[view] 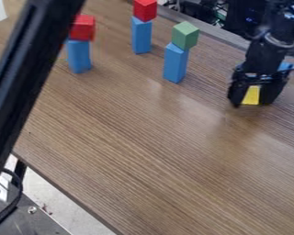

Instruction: Remove the triangle block from tower and put it in the right side of the table

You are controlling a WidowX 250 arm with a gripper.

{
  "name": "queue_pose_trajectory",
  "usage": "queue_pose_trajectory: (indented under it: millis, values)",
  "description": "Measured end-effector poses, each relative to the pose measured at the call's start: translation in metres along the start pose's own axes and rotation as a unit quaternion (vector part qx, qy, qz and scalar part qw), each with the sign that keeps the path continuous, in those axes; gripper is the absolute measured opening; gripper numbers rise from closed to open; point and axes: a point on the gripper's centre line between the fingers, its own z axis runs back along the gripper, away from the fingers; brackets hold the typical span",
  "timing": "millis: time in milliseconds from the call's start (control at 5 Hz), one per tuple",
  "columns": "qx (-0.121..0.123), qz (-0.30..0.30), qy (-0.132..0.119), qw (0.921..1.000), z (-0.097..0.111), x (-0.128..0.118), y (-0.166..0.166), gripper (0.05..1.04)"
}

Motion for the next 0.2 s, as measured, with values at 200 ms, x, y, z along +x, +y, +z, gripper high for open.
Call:
queue_pose_trajectory:
  millis: [200]
  values:
    - [-0.108, -0.055, 0.02, 0.9924, 0.034, -0.0125, 0.002, 1.001]
